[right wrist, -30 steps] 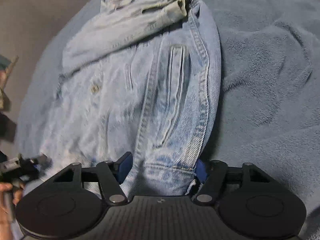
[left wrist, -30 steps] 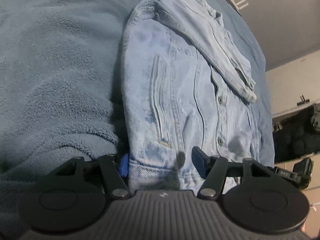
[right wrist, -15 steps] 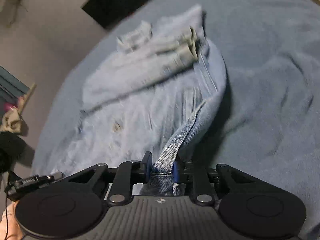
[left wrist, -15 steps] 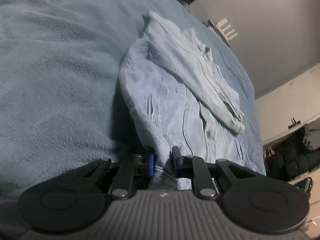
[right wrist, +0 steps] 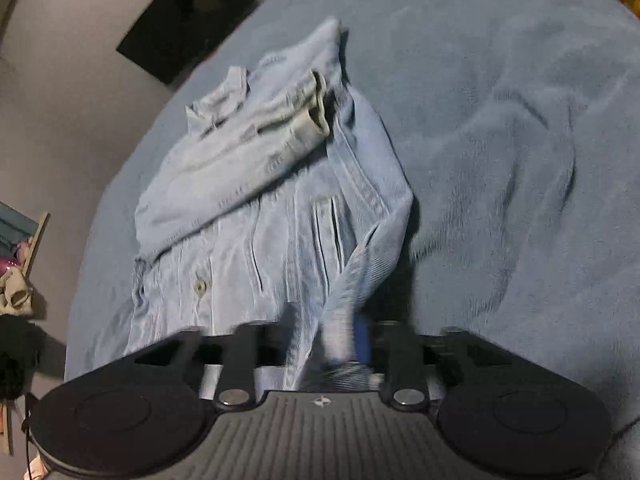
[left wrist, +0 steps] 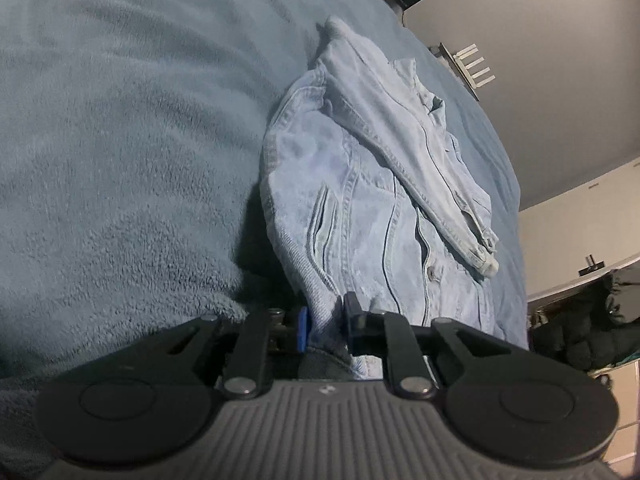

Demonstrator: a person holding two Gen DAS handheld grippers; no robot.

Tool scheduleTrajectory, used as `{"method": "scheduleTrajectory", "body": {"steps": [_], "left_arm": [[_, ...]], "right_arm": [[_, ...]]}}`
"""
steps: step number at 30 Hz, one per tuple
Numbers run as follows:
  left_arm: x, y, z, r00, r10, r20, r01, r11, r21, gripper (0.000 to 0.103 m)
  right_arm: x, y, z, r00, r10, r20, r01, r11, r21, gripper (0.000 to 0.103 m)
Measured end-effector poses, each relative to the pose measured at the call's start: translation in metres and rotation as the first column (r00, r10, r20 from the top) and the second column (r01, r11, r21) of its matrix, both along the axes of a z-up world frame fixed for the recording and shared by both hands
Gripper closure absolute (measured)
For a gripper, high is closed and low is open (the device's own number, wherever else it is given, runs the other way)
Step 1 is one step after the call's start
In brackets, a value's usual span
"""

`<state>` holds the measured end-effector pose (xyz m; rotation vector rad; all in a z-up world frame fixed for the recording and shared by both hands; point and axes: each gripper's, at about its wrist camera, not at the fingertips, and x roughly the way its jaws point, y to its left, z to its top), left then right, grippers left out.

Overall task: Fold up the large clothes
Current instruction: 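Lift the hem with both grippers and fold it toward the collar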

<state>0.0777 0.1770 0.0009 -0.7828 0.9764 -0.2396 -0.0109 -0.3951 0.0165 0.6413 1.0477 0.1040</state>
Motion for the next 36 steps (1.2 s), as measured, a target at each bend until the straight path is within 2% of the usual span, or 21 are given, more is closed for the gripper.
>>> {"method": "scheduleTrajectory", "body": {"steps": [2,4,5,6,9,12,13,14,15,18,19,21,22,24,26,29,36], "left_arm": [[0.001,0.001,-0.001,1.000,0.002,-0.011,-0.002,1.000,-0.005,0.086],[0.002,-0.001,-0.003,1.000,-0.012,-0.029,0.012,1.000,-0.011,0.077],[0.002,-0.001,-0.005,0.999,-0.022,-0.040,0.021,1.000,-0.019,0.065],[0.003,-0.002,-0.006,0.998,-0.033,-0.050,0.032,0.999,-0.029,0.059],[0.005,-0.006,-0.010,0.996,-0.056,-0.068,0.053,0.998,-0.034,0.058],[0.007,-0.010,-0.012,0.992,-0.086,-0.089,0.084,0.996,-0.025,0.058],[0.006,-0.012,-0.011,0.991,-0.099,-0.093,0.099,0.995,-0.011,0.058],[0.006,-0.015,-0.009,0.989,-0.118,-0.093,0.120,0.993,0.009,0.060],[0.004,-0.017,-0.007,0.988,-0.132,-0.083,0.134,0.991,0.021,0.065],[0.001,-0.020,0.000,0.985,-0.161,-0.054,0.162,0.987,0.012,0.075],[0.000,-0.017,0.001,0.987,-0.157,-0.042,0.156,0.988,-0.011,0.077],[-0.001,-0.008,0.001,0.991,-0.132,-0.010,0.131,0.988,-0.082,0.090],[-0.001,-0.002,0.000,0.993,-0.115,0.017,0.116,0.984,-0.133,0.091],[0.002,0.005,-0.003,0.996,-0.081,0.040,0.087,0.975,-0.203,0.092],[0.007,0.010,-0.005,0.997,-0.055,0.047,0.065,0.968,-0.241,0.093],[0.014,0.015,-0.005,0.998,-0.006,0.069,0.027,0.951,-0.307,0.093],[0.050,0.027,0.000,0.989,0.095,0.111,-0.041,0.910,-0.412,0.093]], "right_arm": [[-0.002,0.002,-0.001,0.999,0.019,-0.028,-0.021,0.999,-0.047,0.045],[-0.004,0.003,-0.004,0.998,0.031,-0.057,-0.034,0.998,-0.059,0.044],[-0.004,0.004,-0.007,0.996,0.040,-0.077,-0.044,0.998,-0.051,0.044],[-0.004,0.004,-0.010,0.994,0.051,-0.092,-0.055,0.998,-0.041,0.042],[-0.005,0.014,-0.018,0.987,0.109,-0.122,-0.109,0.994,0.002,0.043],[-0.009,0.022,-0.017,0.985,0.133,-0.108,-0.134,0.991,-0.003,0.044],[-0.010,0.024,-0.018,0.983,0.148,-0.109,-0.148,0.989,0.007,0.050],[-0.011,0.027,-0.020,0.980,0.162,-0.111,-0.161,0.987,0.020,0.056],[-0.012,0.031,-0.022,0.976,0.182,-0.122,-0.180,0.983,0.024,0.067],[-0.015,0.030,-0.015,0.981,0.176,-0.085,-0.173,0.984,0.039,0.078],[-0.017,0.027,-0.011,0.984,0.167,-0.056,-0.163,0.985,0.064,0.079],[-0.020,0.020,-0.005,0.991,0.132,0.011,-0.132,0.984,0.116,0.080],[-0.020,0.016,-0.001,0.993,0.112,0.043,-0.117,0.982,0.148,0.080],[-0.017,0.012,0.003,0.993,0.088,0.080,-0.103,0.975,0.195,0.081],[-0.012,0.006,0.007,0.991,0.061,0.122,-0.092,0.960,0.263,0.081],[-0.003,-0.007,0.013,0.984,-0.005,0.178,-0.066,0.918,0.392,0.082],[0.032,-0.030,0.011,0.976,-0.120,0.184,-0.002,0.833,0.553,0.083]]}}
